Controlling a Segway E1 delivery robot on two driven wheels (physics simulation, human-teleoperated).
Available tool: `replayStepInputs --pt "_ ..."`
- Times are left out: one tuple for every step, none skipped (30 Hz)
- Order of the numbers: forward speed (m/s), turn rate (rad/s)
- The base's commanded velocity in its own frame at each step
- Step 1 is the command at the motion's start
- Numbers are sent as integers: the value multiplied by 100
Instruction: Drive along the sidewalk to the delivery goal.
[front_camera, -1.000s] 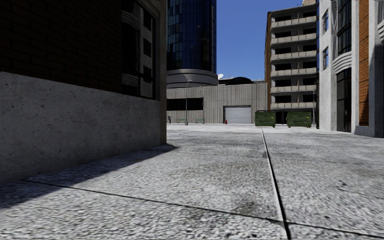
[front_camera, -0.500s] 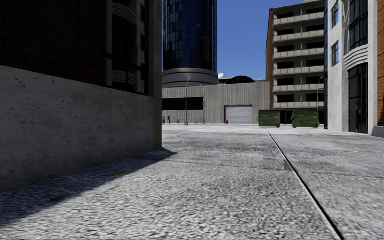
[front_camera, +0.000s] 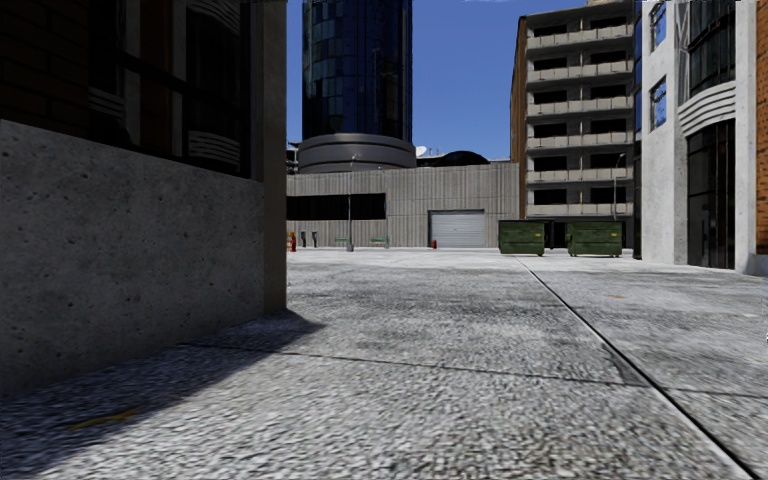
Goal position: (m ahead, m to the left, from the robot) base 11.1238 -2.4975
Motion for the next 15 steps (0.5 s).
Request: replayStepInputs --pt "200 -49" --pt "200 -49" --pt "200 -49" --pt "200 -49" --pt "200 -49" --pt "200 -49" --pt "200 -49" --pt "200 -49" --pt "200 -49" --pt "200 -49" --pt "200 -33" --pt "200 -5" --pt "200 -5" --pt "200 0" --pt "200 0"
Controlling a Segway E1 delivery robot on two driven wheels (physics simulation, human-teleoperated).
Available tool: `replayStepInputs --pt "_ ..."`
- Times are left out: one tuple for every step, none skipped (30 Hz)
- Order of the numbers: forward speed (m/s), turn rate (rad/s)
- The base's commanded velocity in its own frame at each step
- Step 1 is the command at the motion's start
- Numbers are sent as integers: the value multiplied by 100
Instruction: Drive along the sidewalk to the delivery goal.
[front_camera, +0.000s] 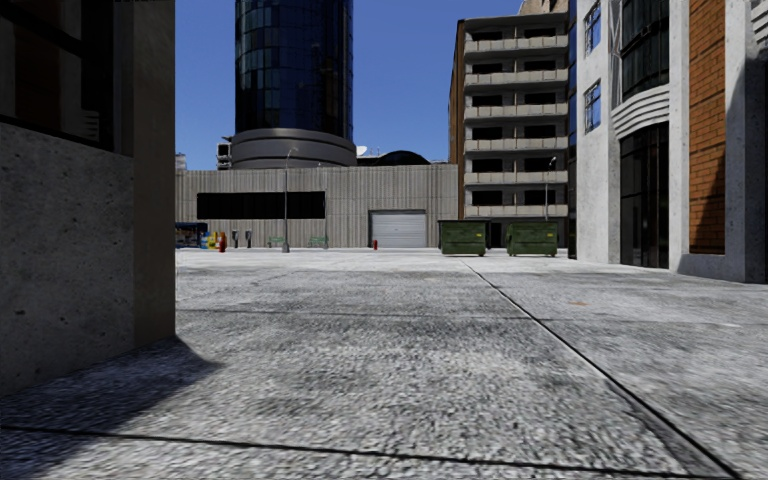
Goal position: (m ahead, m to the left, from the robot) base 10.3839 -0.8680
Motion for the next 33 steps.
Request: replayStepInputs --pt "200 0" --pt "200 0" --pt "200 0" --pt "200 0" --pt "200 0" --pt "200 0" --pt "200 0" --pt "200 0" --pt "200 0" --pt "200 0" --pt "200 0" --pt "200 0" --pt "200 0" --pt "200 0" --pt "200 0" --pt "200 0" --pt "200 0" --pt "200 0" --pt "200 0" --pt "200 0" --pt "200 0" --pt "200 0" --pt "200 0" --pt "200 0" --pt "200 0" --pt "200 0" --pt "200 0" --pt "200 0" --pt "200 0" --pt "200 0" --pt "200 0" --pt "200 0" --pt "200 0"
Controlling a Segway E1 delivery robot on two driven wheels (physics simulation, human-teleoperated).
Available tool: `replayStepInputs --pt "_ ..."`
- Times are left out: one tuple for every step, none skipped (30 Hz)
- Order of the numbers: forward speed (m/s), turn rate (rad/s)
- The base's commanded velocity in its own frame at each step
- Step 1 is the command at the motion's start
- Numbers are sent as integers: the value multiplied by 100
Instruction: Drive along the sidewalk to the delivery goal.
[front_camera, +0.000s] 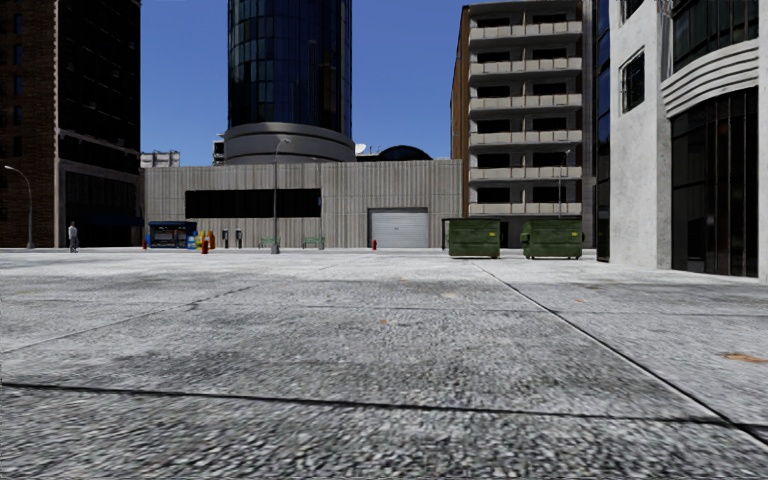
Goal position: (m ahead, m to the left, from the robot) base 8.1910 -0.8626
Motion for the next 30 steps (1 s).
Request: replayStepInputs --pt "200 0" --pt "200 0" --pt "200 0" --pt "200 0" --pt "200 0" --pt "200 0" --pt "200 0" --pt "200 0" --pt "200 0" --pt "200 0" --pt "200 0" --pt "200 0" --pt "200 -32" --pt "200 -32" --pt "200 -32" --pt "200 -28" --pt "200 -28" --pt "200 -11" --pt "200 0" --pt "200 0" --pt "200 0" --pt "200 0" --pt "200 0" --pt "200 0" --pt "200 0" --pt "200 0" --pt "200 0" --pt "200 -5" --pt "200 -13" --pt "200 -17"
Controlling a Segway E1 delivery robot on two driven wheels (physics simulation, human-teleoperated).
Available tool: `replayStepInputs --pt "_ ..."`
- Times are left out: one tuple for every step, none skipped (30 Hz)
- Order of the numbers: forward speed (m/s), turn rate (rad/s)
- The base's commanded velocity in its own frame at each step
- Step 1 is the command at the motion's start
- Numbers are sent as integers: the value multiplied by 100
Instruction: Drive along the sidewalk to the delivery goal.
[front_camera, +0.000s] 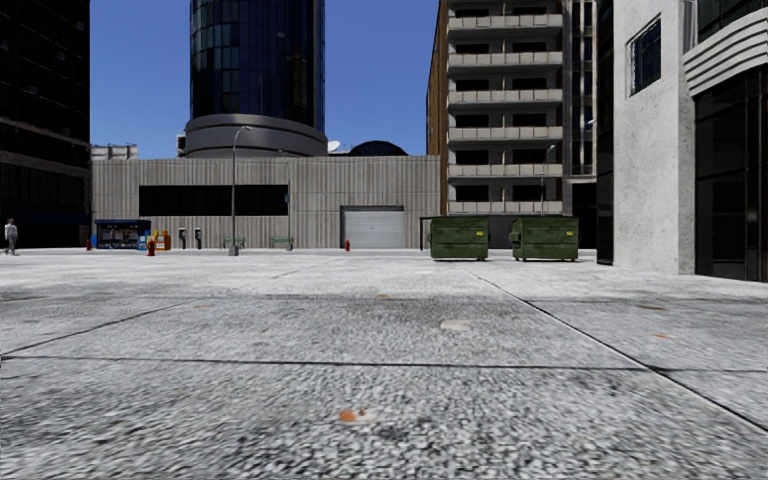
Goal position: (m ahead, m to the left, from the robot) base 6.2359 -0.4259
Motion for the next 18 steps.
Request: replayStepInputs --pt "200 -18" --pt "200 -18" --pt "200 -18" --pt "200 -17" --pt "200 -5" --pt "200 -5" --pt "200 0" --pt "200 0" --pt "200 0" --pt "200 0" --pt "200 0" --pt "200 0" --pt "200 0" --pt "200 -20" --pt "200 -20" --pt "200 -37" --pt "200 -44" --pt "200 -46"
